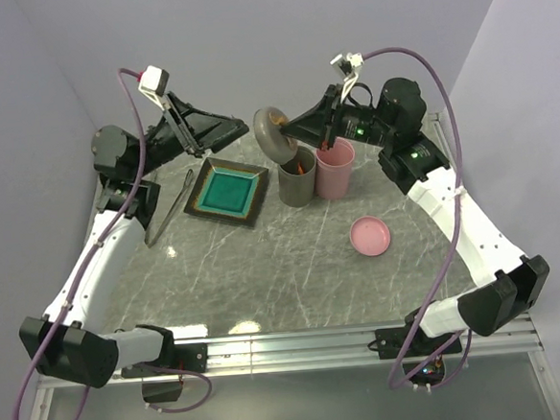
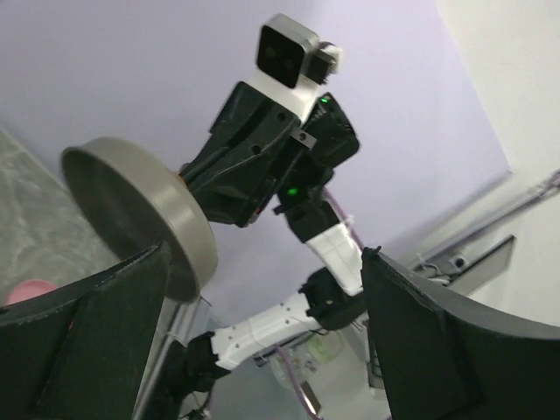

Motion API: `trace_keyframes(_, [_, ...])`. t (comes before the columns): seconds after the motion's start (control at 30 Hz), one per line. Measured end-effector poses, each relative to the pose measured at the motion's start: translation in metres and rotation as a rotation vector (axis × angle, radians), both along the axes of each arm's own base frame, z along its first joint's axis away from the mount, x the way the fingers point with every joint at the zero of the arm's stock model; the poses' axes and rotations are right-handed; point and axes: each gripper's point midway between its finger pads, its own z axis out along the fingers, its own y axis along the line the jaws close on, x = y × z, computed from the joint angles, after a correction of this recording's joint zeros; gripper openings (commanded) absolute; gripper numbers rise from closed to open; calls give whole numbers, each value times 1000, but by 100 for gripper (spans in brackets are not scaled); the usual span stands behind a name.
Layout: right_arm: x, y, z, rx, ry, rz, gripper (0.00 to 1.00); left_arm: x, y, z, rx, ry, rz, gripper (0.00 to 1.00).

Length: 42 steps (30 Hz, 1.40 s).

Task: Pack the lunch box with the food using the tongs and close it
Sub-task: Pass the lid of the lunch box from the left arm to the right, then put the lid back on the lunch box

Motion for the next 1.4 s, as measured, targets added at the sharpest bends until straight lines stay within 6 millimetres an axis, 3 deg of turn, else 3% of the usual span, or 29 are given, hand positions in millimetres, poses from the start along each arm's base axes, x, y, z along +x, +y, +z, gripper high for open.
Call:
trace_keyframes(0.23, [26, -21, -9, -202, -57, -164, 0, 15, 17, -22, 189, -119, 202, 96])
trace_keyframes(0.3, [41, -25, -1, -262, -96, -210, 0, 21, 22, -28, 250, -147, 263, 96])
trace_keyframes(0.4, [68, -29, -8, -357, -107, -268, 0, 30, 32, -42, 354, -185, 347, 96])
trace_keyframes(0.5, [93, -34, -37, -470, -73, -313, 0, 35, 42, -59, 452, -203, 413, 98])
trace_keyframes(0.7, [131, -41, -125, -712, 69, -326, 0, 35, 56, -78, 560, -238, 475, 98])
trace_keyframes(0.83, [137, -43, -171, -809, 159, -295, 0, 33, 58, -87, 591, -248, 478, 98])
trace_keyframes(0.97, [139, -44, -192, -854, 198, -280, 0, 34, 59, -96, 610, -236, 471, 98])
trace_keyframes(1.4, [143, -44, -196, -863, 197, -285, 0, 34, 59, -99, 616, -232, 467, 99])
